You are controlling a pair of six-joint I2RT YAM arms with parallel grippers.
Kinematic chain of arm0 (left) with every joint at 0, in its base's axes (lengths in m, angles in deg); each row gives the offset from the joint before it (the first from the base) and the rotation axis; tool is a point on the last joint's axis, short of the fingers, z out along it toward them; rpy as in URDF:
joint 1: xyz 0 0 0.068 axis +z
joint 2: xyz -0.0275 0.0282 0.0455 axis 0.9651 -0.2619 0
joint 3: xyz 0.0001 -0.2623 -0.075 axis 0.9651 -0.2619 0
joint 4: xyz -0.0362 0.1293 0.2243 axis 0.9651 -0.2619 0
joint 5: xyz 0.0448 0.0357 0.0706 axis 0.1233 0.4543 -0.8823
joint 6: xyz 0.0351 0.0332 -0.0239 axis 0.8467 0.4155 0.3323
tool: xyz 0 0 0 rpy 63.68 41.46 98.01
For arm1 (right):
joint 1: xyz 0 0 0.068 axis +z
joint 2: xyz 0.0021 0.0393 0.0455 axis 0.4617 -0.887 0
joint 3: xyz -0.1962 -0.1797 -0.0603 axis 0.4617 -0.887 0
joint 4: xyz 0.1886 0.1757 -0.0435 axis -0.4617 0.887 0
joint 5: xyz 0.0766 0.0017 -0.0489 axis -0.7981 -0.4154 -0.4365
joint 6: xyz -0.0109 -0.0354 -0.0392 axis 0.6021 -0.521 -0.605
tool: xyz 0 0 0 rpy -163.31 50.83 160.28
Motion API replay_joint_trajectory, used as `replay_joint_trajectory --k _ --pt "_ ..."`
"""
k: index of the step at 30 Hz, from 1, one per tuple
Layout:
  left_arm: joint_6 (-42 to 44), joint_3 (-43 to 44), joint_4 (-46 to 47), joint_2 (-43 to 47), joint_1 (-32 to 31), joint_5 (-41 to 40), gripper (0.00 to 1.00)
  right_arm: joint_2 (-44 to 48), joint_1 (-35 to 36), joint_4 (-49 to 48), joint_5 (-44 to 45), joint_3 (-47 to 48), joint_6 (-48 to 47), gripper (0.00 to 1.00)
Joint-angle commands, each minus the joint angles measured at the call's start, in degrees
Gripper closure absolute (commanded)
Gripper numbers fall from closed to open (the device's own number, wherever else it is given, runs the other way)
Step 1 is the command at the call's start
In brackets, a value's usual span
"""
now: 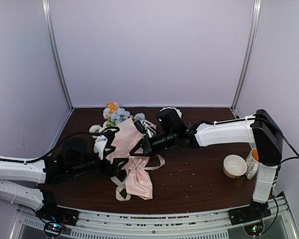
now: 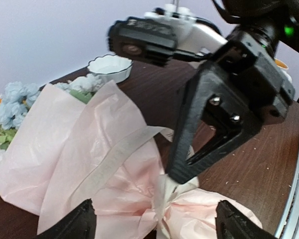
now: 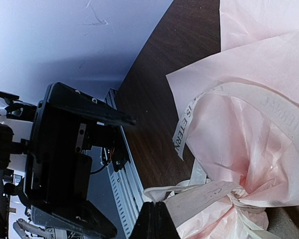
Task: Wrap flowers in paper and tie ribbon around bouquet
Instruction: Cross the ribbon at the center of the board.
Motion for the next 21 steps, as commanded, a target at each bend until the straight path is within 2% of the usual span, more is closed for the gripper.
replay_joint_trajectory --k 1,2,3,4,6,9,12,14,18,21 --pt "-10.22 2.1 -13.43 2.89 7.25 -2.23 0.3 1.45 -0.41 0.61 1.39 1.21 -1.13 1.0" --pt "-13.48 2.63 -16.58 2.61 11.71 -1.09 0.47 1.44 -0.42 0.91 1.48 1.3 -1.31 1.0" --pt "-15.27 3.49 -19.48 1.84 14.25 -0.22 0.55 1.54 -0.37 0.92 1.58 1.31 -1.29 1.0" --pt "-15.39 4.3 -21.51 0.19 15.28 0.35 0.57 1.48 -0.41 0.9 1.6 1.31 -1.34 1.0" --pt "-13.43 6.55 -23.27 -3.06 15.49 1.87 0.55 1.27 -0.4 0.72 1.46 1.36 -1.22 1.0" --pt "-11.04 9.62 -22.49 -8.35 15.44 4.78 0.43 1.16 -0.43 0.94 1.26 1.49 -1.29 1.0" --pt "-9.07 12.29 -21.14 -12.38 15.46 5.73 0.41 1.37 -0.39 1.26 1.4 1.28 -1.58 1.0" --pt "-8.69 14.08 -22.28 -14.68 15.48 4.05 0.43 1.53 -0.4 1.33 1.35 1.14 -1.54 1.0" --pt "-8.16 17.25 -27.85 -18.0 15.42 -1.78 0.56 1.64 -0.44 1.42 1.17 1.05 -1.69 1.0" --pt "-7.32 17.36 -28.02 -19.0 15.42 -1.05 0.66 1.45 -0.44 1.28 1.04 1.37 -1.65 1.0"
